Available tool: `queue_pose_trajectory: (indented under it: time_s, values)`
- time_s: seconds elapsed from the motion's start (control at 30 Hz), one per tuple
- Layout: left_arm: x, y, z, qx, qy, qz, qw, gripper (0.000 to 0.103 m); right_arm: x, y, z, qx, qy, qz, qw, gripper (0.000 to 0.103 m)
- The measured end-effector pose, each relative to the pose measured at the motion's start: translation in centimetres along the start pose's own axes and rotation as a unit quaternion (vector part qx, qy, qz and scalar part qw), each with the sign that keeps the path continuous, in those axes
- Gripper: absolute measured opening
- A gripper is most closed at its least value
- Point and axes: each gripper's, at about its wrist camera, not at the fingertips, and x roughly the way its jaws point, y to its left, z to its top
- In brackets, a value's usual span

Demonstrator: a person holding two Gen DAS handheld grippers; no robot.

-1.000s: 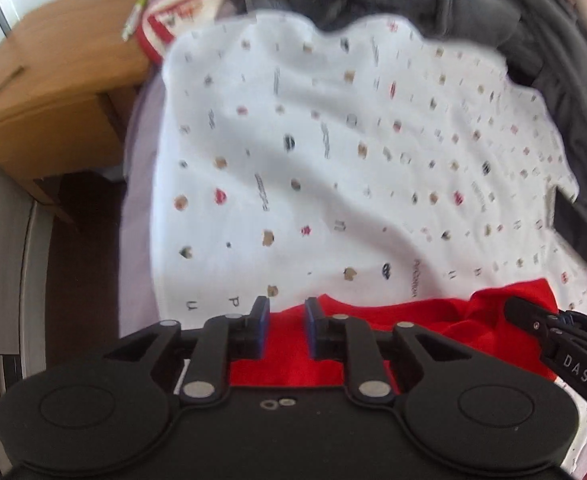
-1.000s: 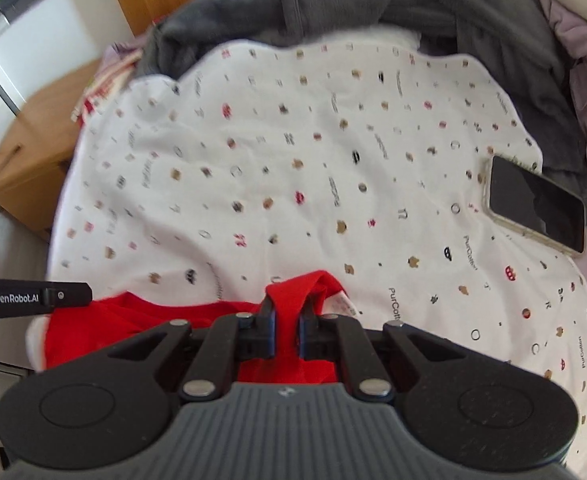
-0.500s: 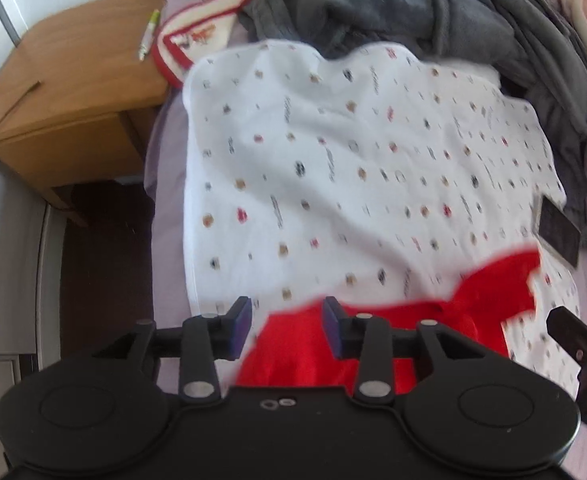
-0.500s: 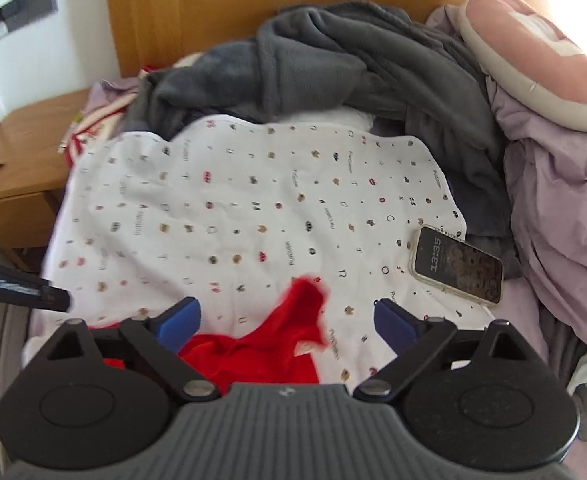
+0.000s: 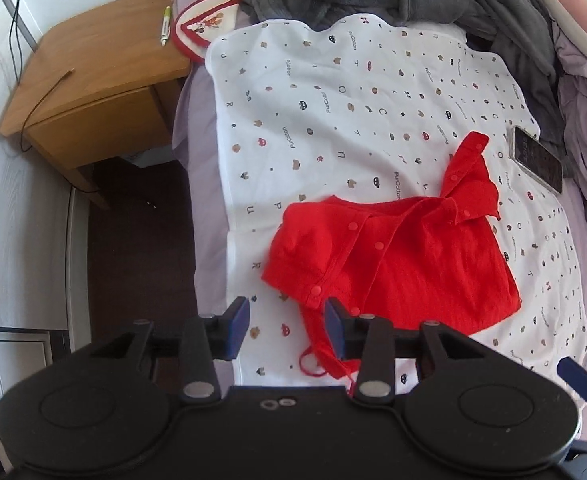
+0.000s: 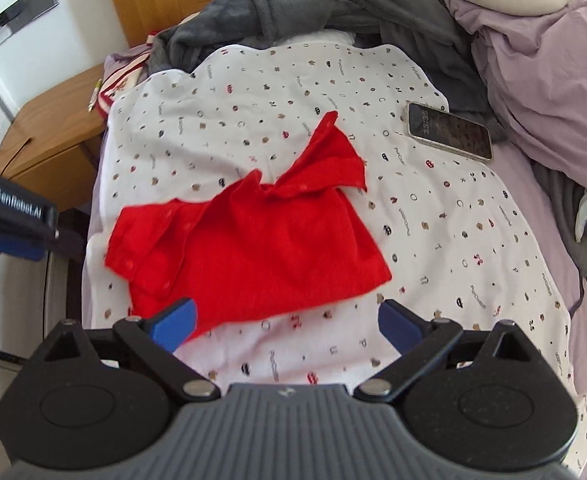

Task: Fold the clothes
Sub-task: 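Open both grippers and release the folded romper onto the sheet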

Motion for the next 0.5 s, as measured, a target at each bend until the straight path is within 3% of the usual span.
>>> queue_pose_trajectory:
  time_s: [0.23, 0.5]
  values:
    - [-1.3, -0.2, -1.8, 0.017, -0.009, -0.007, 0.9998, 0.040, -2.2, 2.1, -0.9, -0.053, -0.023, -0.001, 0.998, 0.099]
    - [-0.4, -1.2, -3.7, 0.001, 0.002, -0.020, 0.9998, 0.041, -2.3, 1.1, -0.3, -0.035, -0.033, 0.006, 0.999, 0.099]
